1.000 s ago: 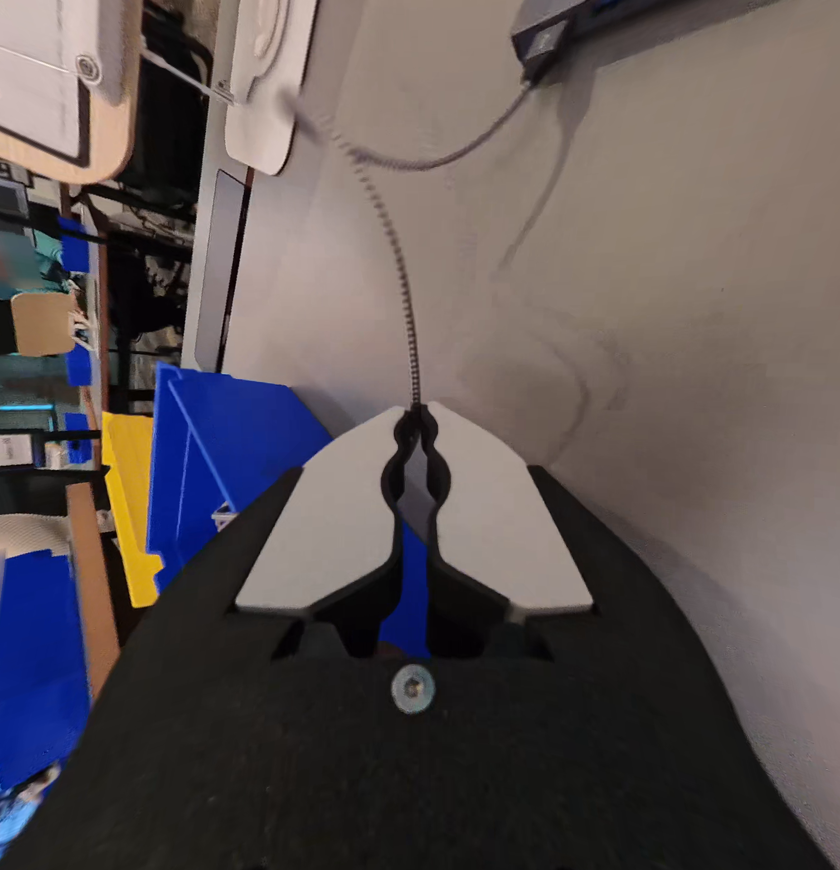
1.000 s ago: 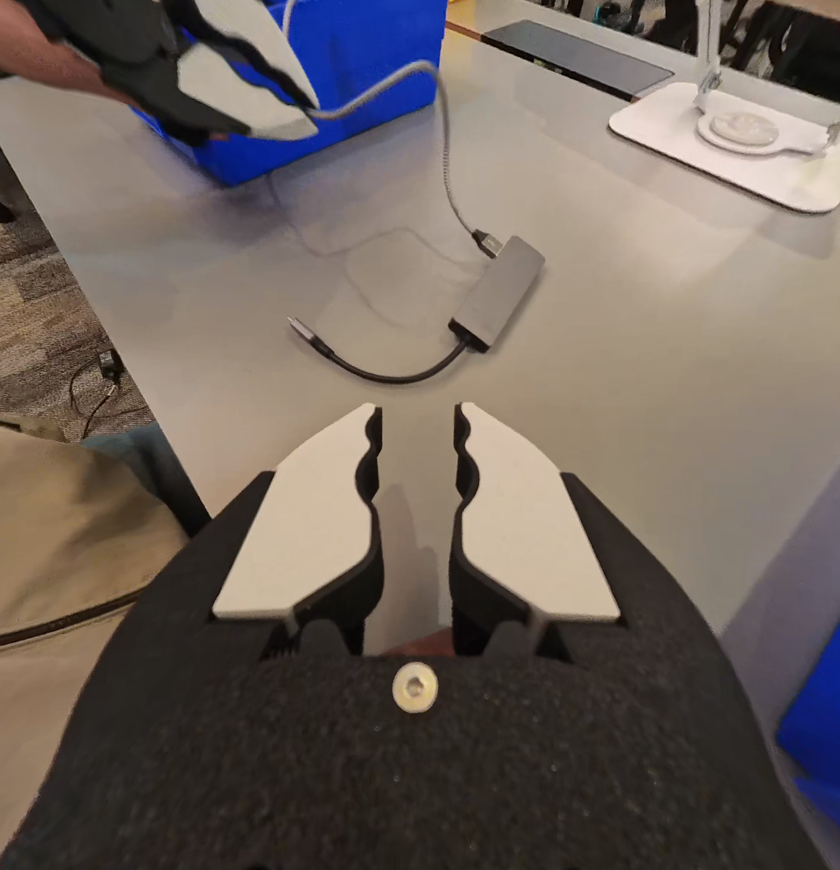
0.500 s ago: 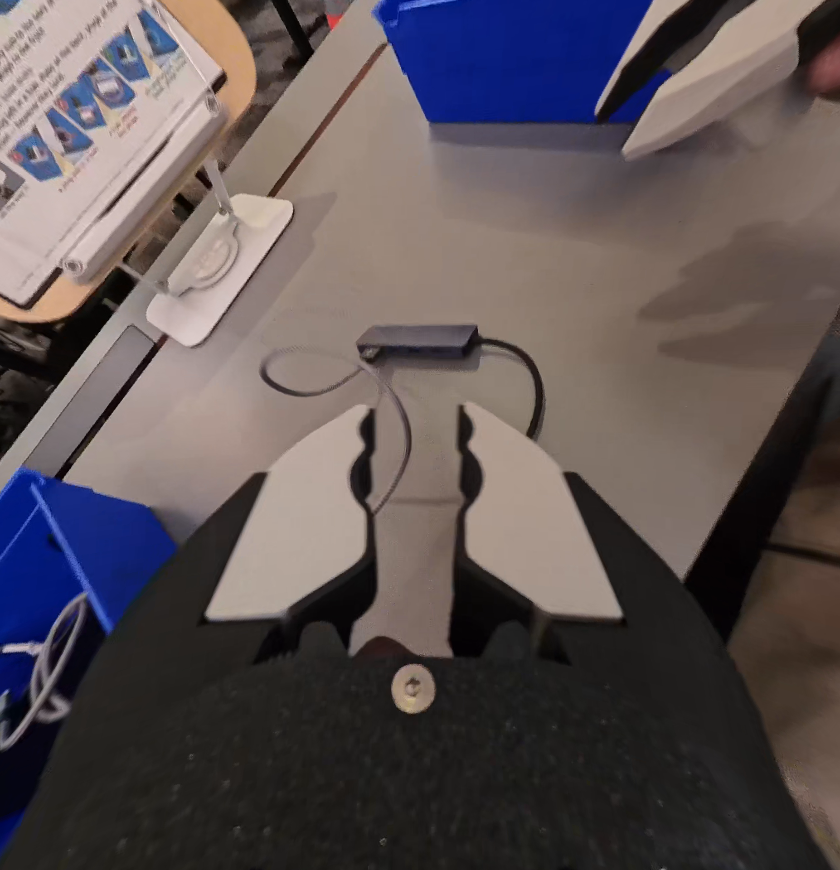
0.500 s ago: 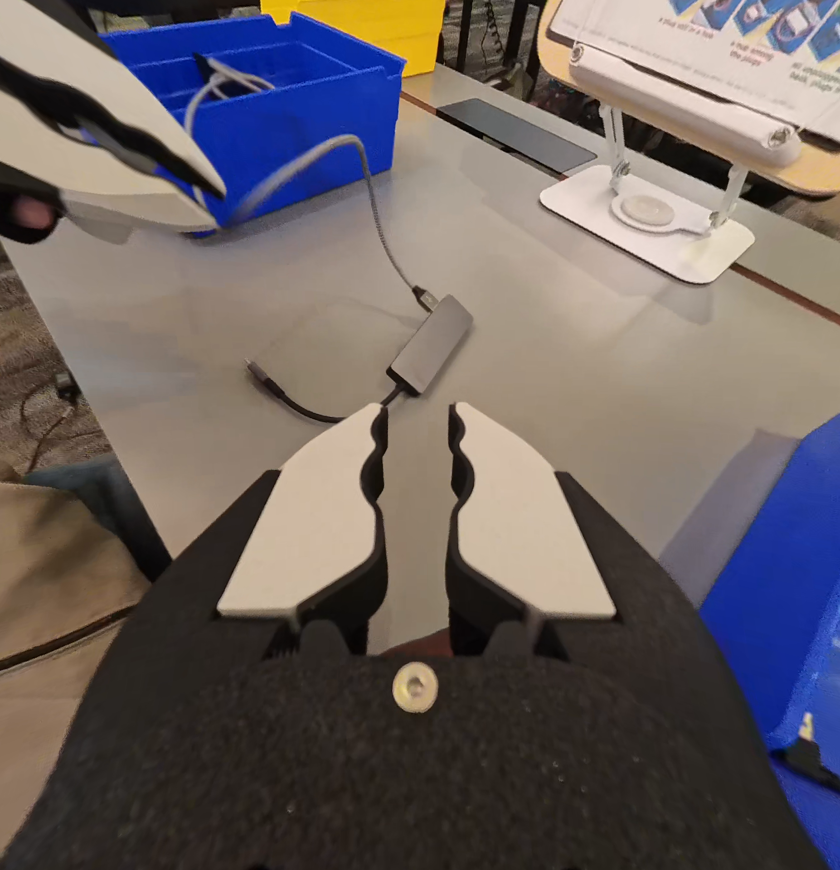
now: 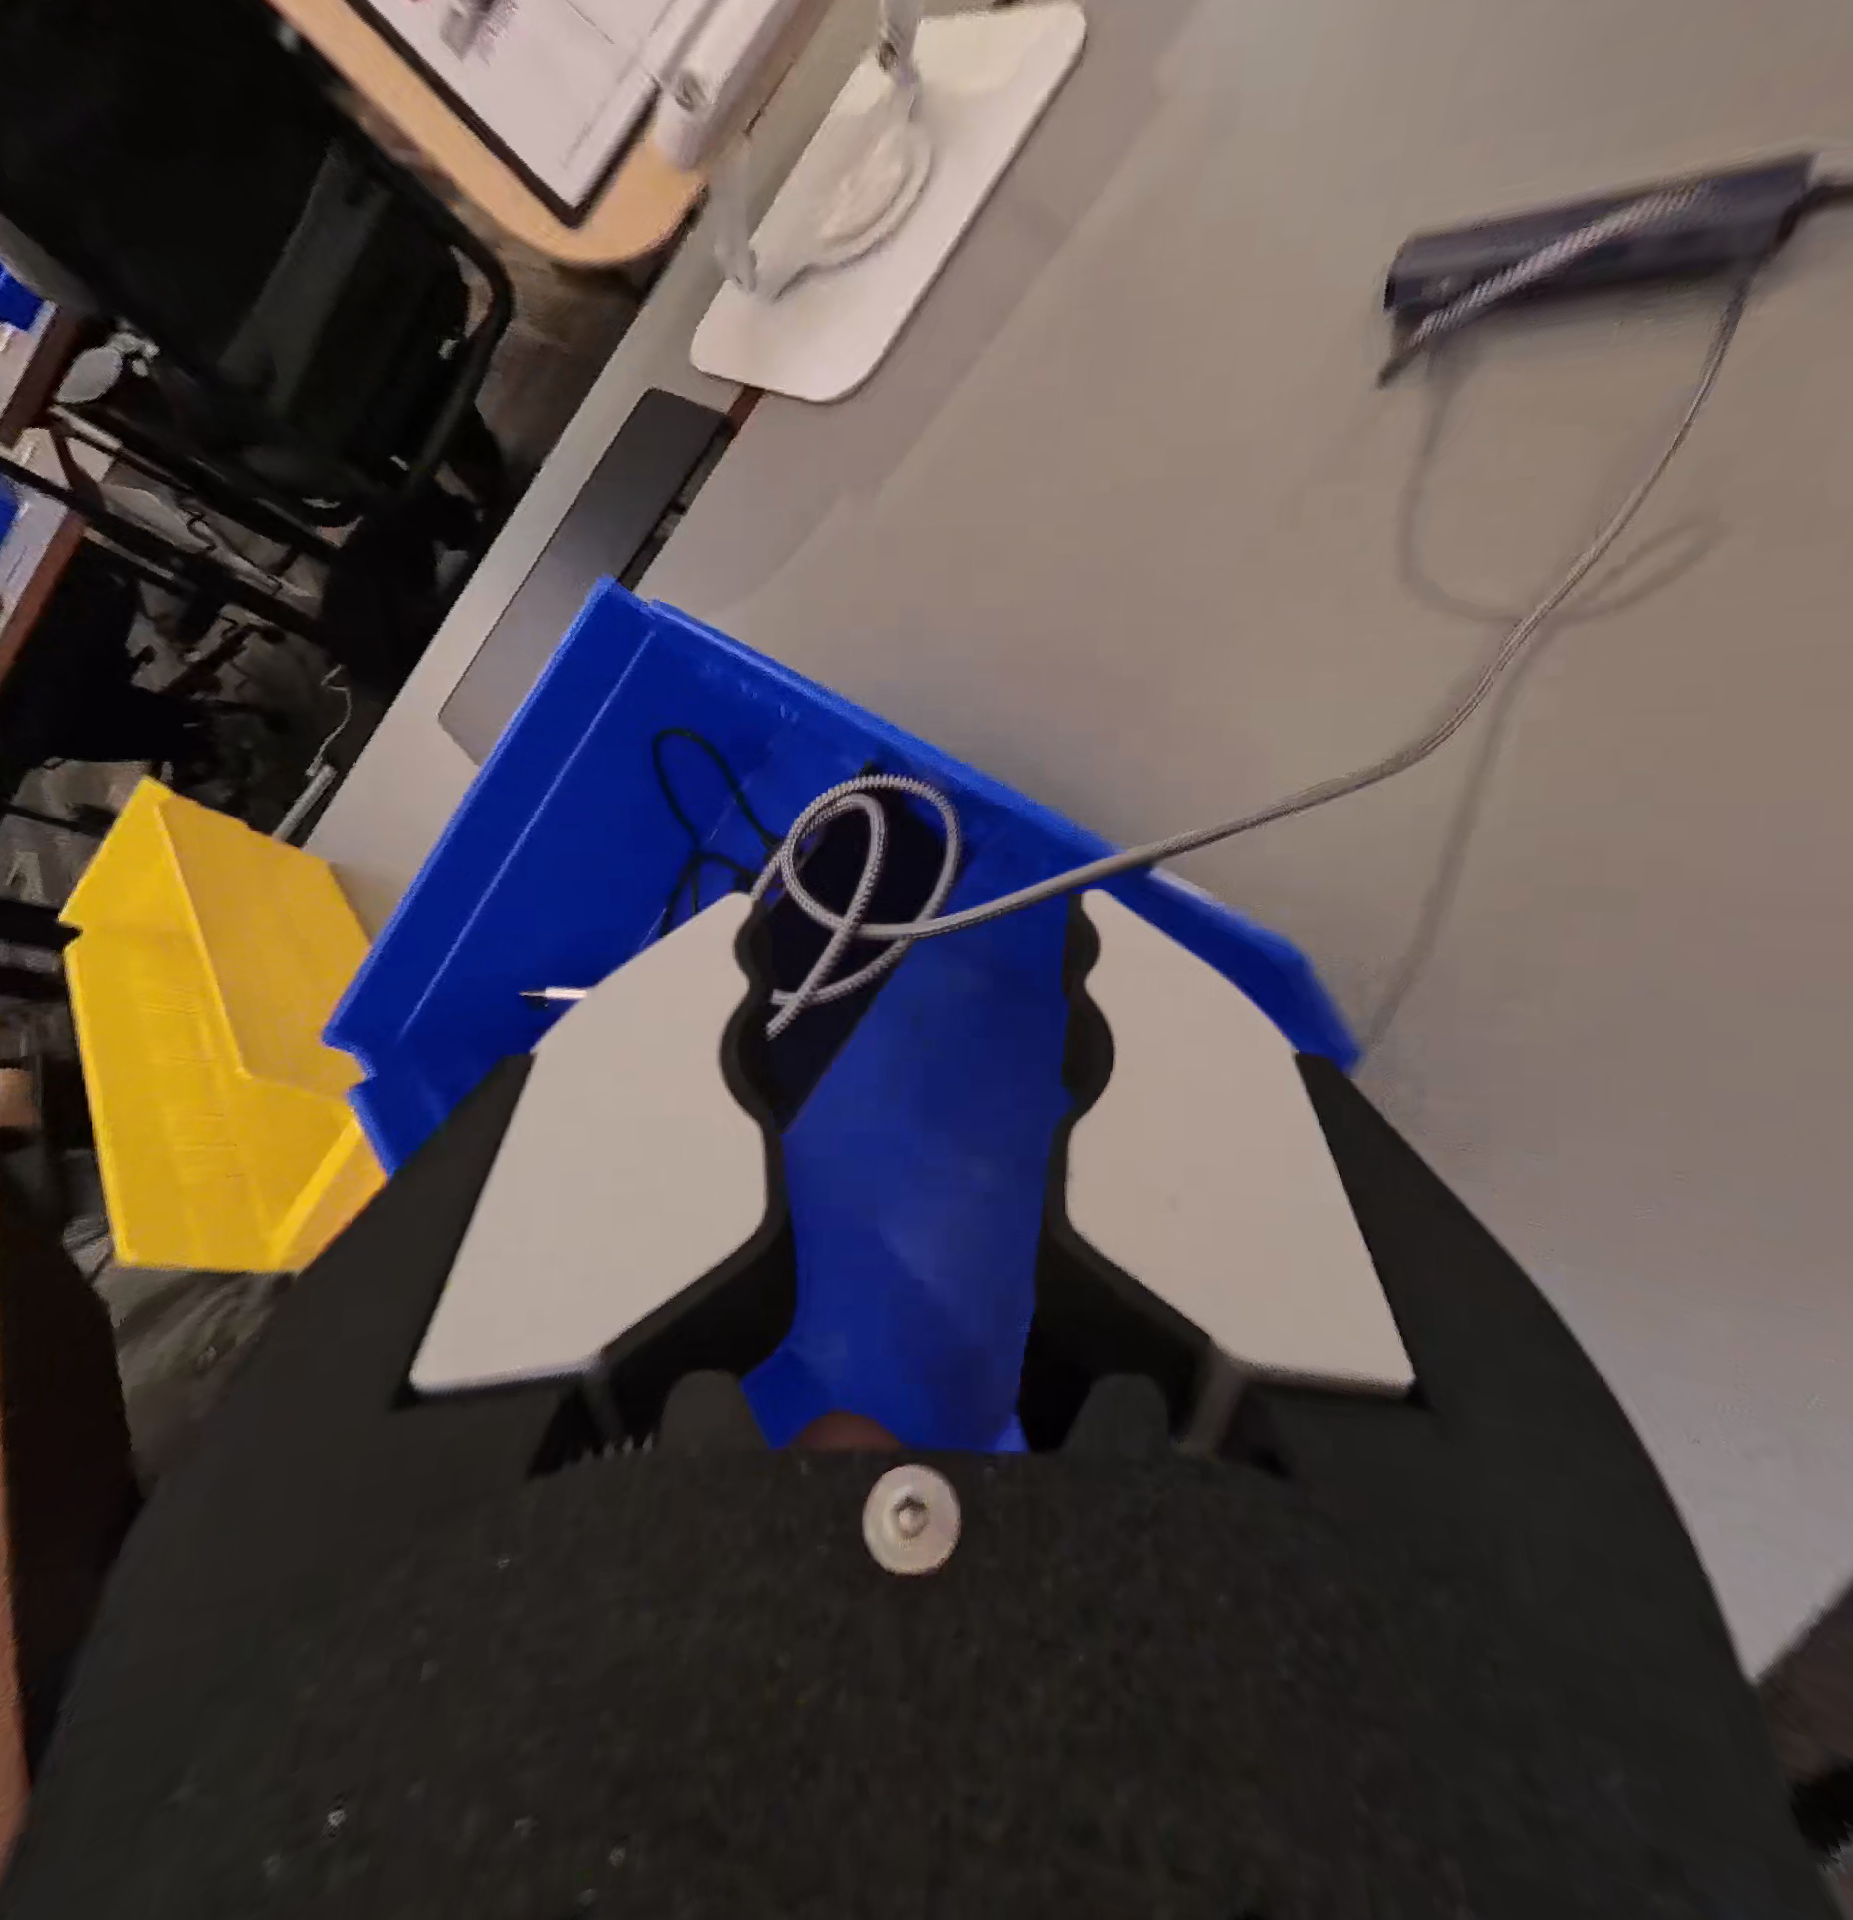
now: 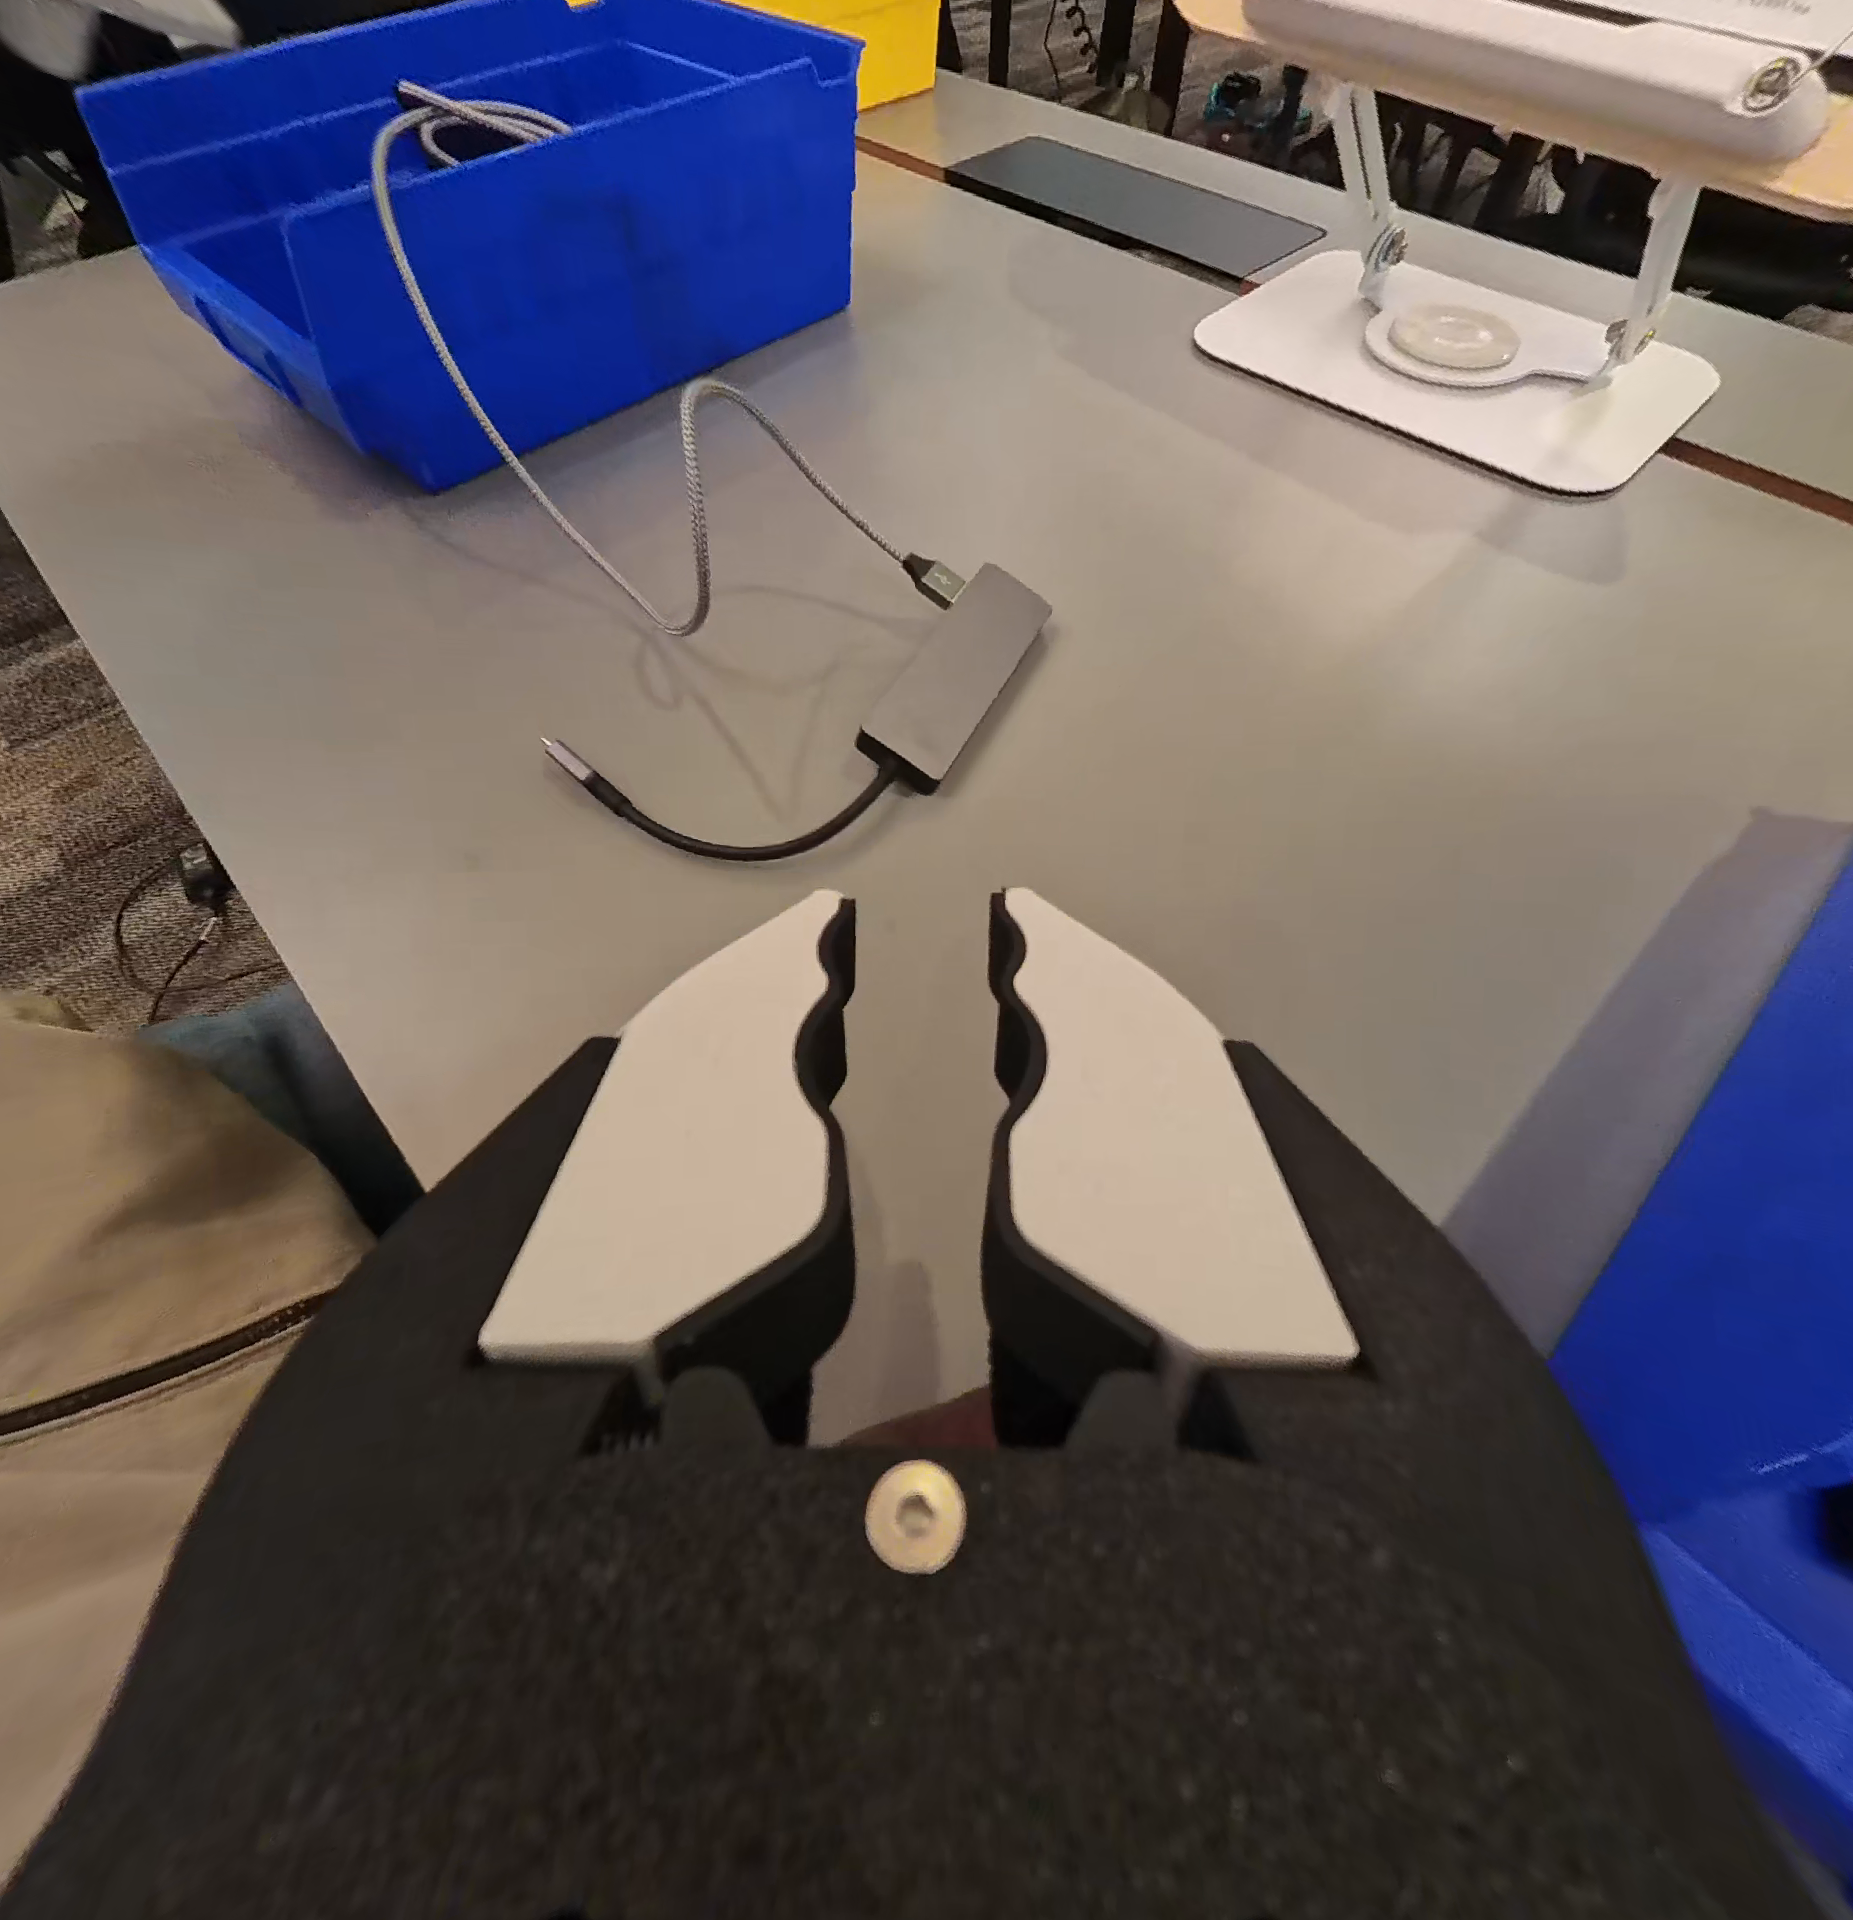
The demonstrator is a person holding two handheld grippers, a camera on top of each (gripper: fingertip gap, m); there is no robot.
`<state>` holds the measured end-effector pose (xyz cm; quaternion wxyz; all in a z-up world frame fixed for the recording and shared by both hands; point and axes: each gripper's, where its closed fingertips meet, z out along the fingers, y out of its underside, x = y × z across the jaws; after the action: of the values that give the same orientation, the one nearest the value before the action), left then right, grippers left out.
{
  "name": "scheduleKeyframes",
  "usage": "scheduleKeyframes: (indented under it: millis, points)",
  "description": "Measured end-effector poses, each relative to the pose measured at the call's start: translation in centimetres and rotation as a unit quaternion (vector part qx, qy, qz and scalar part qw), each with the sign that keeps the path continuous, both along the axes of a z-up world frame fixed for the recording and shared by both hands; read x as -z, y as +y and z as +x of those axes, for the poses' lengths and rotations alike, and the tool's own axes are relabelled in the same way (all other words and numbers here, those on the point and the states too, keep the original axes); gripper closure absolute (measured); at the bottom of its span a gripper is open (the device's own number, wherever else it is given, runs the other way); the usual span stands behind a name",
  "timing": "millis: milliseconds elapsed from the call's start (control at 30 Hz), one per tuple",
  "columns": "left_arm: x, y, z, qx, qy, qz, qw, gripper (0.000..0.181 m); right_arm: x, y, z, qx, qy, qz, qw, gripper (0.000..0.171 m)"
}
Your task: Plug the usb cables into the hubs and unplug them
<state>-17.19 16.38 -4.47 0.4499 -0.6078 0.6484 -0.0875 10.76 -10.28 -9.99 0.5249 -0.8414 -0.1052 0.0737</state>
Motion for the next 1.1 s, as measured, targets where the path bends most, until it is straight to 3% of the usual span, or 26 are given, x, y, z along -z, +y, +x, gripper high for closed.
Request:
scheduleKeyframes:
  millis: [200,233,300,433,500,567,633,800,900,933,1000,1100]
  points:
    - [5.1,4.4,0.8,0.027,0.074,0.041,0.996,0.132,0.1,-0.6,0.2,0.013,-0.002,-0.007,1.0,0.147]
    - [5.8,5.1,0.9,0.023,0.088,0.053,0.994,0.137,0.1,-0.7,0.3,0.016,-0.002,-0.008,1.0,0.147]
    - [6.5,5.8,1.2,0.028,0.102,0.079,0.991,0.167,-0.1,-0.9,0.5,0.021,-0.003,-0.008,1.0,0.147]
    - [2.3,5.0,3.2,0.019,0.015,0.075,0.997,0.181,-0.3,-0.8,0.4,0.022,0.001,-0.007,1.0,0.148]
    - [-1.8,3.4,4.0,0.009,-0.036,0.069,0.997,0.181,-0.3,-0.7,0.3,0.02,-0.001,-0.009,1.0,0.148]
    - [-4.5,-0.3,5.5,0.028,-0.071,0.046,0.996,0.181,-0.2,-0.6,0.2,0.018,-0.003,-0.009,1.0,0.148]
    - [-4.7,-5.4,7.7,0.062,-0.082,-0.007,0.995,0.181,-0.2,-0.6,0.2,0.018,-0.002,-0.008,1.0,0.148]
    - [2.6,-13.5,11.9,0.058,-0.013,-0.073,0.996,0.181,-0.2,-0.7,0.2,0.017,0.0,-0.005,1.0,0.148]
    - [7.5,-15.3,12.7,0.048,0.033,-0.132,0.99,0.181,0.2,-0.9,0.6,0.025,-0.002,-0.02,0.999,0.148]
    - [8.8,-16.1,12.4,0.055,0.049,-0.159,0.984,0.175,0.4,-1.0,0.7,0.027,-0.004,-0.028,0.999,0.148]
    - [10.3,-17.0,11.3,0.056,0.071,-0.207,0.974,0.14,1.0,-1.3,0.6,0.027,-0.004,-0.046,0.999,0.147]
    - [10.3,-17.3,8.5,0.062,0.072,-0.245,0.965,0.117,1.9,-1.8,0.8,0.034,-0.008,-0.063,0.997,0.147]
